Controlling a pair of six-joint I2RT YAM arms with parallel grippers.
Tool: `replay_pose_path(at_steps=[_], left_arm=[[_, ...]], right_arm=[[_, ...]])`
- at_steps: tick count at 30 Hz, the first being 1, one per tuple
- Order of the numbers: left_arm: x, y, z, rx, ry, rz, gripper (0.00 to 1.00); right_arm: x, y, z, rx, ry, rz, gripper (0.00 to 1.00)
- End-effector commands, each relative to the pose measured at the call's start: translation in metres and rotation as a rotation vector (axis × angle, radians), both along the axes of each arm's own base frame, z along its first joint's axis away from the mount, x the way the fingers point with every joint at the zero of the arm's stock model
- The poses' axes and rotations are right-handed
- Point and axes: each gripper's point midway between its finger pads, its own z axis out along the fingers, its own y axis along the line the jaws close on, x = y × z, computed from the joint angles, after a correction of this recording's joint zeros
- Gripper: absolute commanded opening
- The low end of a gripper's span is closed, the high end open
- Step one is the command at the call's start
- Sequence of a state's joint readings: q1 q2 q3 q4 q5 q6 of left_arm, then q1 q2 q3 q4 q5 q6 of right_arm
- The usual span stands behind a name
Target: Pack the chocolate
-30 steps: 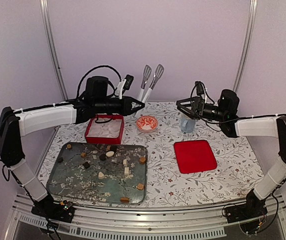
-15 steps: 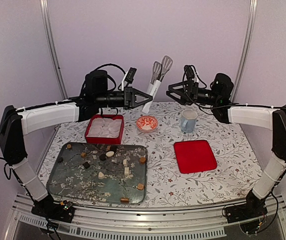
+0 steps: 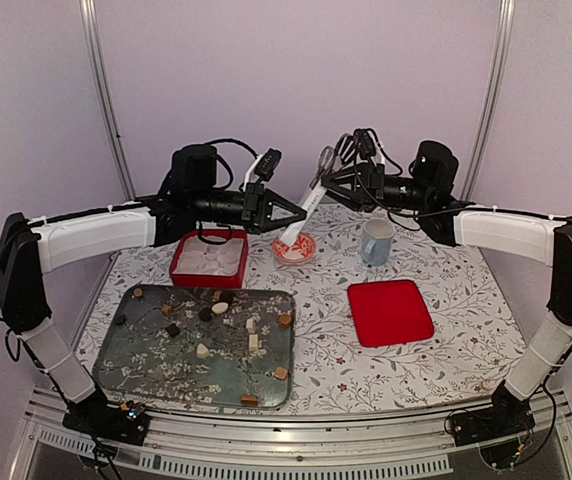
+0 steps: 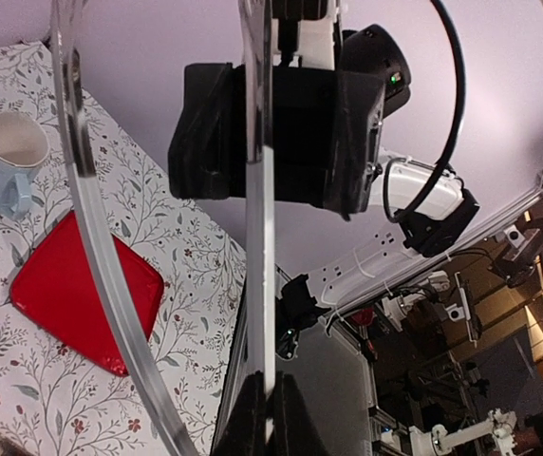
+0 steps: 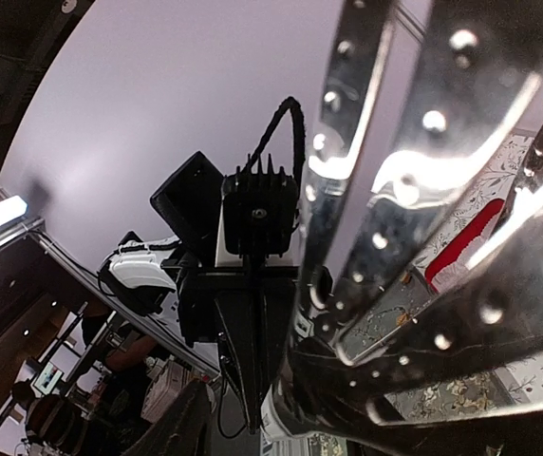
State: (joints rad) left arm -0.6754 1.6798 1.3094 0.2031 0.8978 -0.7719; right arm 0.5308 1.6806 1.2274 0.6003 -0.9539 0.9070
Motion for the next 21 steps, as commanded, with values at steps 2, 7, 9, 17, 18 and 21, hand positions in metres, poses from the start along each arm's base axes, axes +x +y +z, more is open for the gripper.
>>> replay_pose_path(at_steps=[2, 7, 9, 17, 18, 21], left_arm=[[-0.017, 0.003, 0.022, -0.048, -0.026, -0.047, 0.00], [-0.014, 0.002, 0.011, -0.043, 0.015, -0.025, 0.00], [-0.008, 0.005, 0.013, -0.050, 0.013, 0.010, 0.10], [0.021, 0.035, 0.019, -0.025, 0.022, 0.153, 0.95], [0.025, 0.041, 0.019, -0.019, 0.020, 0.170, 0.98], [0.027, 0.043, 0.014, -0.007, 0.050, 0.173, 0.99]], right_arm=[[0.003, 0.002, 0.020, 0.029, -0.043, 0.005, 0.34], [0.006, 0.007, 0.023, 0.036, -0.055, 0.037, 0.05], [0.008, 0.007, 0.024, 0.039, -0.061, 0.044, 0.00], [0.014, -0.008, 0.037, 0.083, -0.088, 0.060, 0.00], [0.013, -0.009, 0.040, 0.089, -0.094, 0.061, 0.00], [0.012, -0.010, 0.044, 0.106, -0.121, 0.055, 0.00]])
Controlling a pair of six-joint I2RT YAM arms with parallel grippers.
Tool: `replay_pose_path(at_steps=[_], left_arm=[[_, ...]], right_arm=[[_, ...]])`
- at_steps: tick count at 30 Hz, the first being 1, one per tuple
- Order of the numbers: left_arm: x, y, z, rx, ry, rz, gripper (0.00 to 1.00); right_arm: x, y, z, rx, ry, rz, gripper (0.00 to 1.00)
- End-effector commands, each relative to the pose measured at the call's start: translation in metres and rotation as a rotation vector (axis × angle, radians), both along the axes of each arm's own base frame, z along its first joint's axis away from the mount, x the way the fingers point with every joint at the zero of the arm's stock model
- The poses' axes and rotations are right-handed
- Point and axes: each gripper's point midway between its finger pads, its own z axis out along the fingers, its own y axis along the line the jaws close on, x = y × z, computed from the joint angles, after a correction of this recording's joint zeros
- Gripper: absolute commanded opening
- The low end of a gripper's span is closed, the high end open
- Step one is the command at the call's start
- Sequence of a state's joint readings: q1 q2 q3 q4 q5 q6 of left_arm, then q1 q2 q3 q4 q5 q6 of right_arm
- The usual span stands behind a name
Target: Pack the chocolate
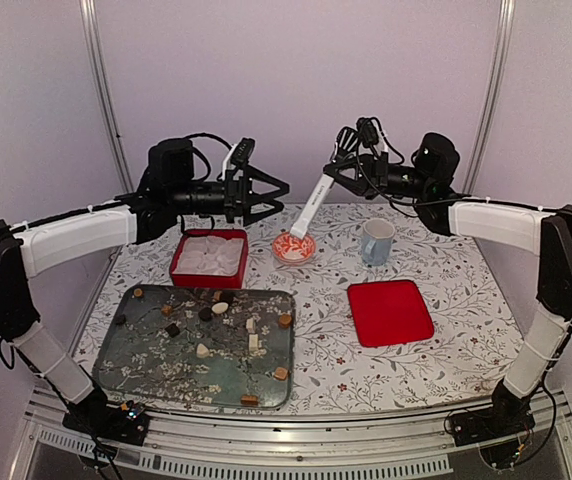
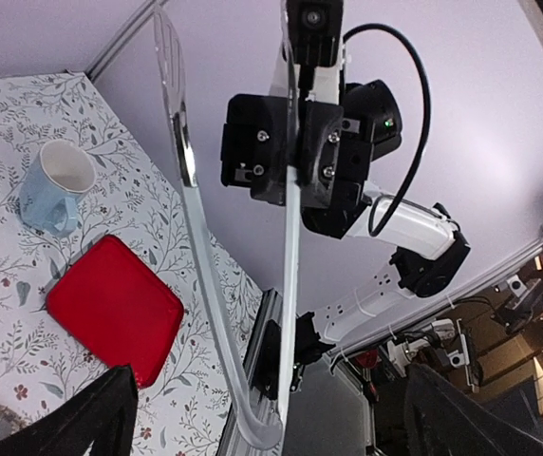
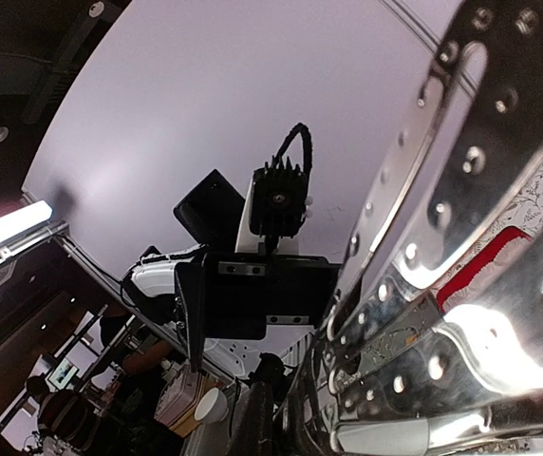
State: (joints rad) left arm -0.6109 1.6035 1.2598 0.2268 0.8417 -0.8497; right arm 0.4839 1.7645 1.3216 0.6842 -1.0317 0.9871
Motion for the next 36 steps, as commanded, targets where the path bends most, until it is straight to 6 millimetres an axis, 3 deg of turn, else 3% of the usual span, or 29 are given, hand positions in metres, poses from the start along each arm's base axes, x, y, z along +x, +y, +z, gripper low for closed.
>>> replay_pose_path(at_steps=[1, 6, 11, 15, 19, 26, 31, 36], left_arm=[[0.007, 0.010, -0.006, 0.024, 0.035, 0.045, 0.99], [-0.003, 0.001, -0.011, -0.030, 0.078, 0.003, 0.99], [-0.026, -0.014, 0.010, -0.122, 0.050, -0.043, 0.97], [-0.036, -0.013, 0.028, -0.203, 0.046, -0.052, 0.86], [-0.048, -0.018, 0.041, -0.237, 0.046, -0.073, 0.70], [-0.051, -0.017, 0.037, -0.209, 0.066, 0.016, 0.45], [-0.054, -0.016, 0.036, -0.210, 0.098, 0.012, 0.38], [-0.065, -0.019, 0.036, -0.211, 0.116, -0.040, 0.38]], right_arm=[[-0.009, -0.005, 0.033, 0.081, -0.121, 0.014, 0.00], [-0.017, 0.003, 0.038, 0.134, -0.125, 0.027, 0.00], [-0.036, 0.026, 0.036, 0.145, -0.123, 0.030, 0.00], [-0.048, 0.037, 0.030, 0.129, -0.111, 0.012, 0.00], [-0.061, 0.041, 0.038, 0.130, -0.115, 0.008, 0.00], [-0.074, 0.049, 0.046, 0.136, -0.123, 0.013, 0.00], [-0.075, 0.048, 0.042, 0.123, -0.137, 0.001, 0.00], [-0.074, 0.050, 0.038, 0.093, -0.161, 0.000, 0.00]])
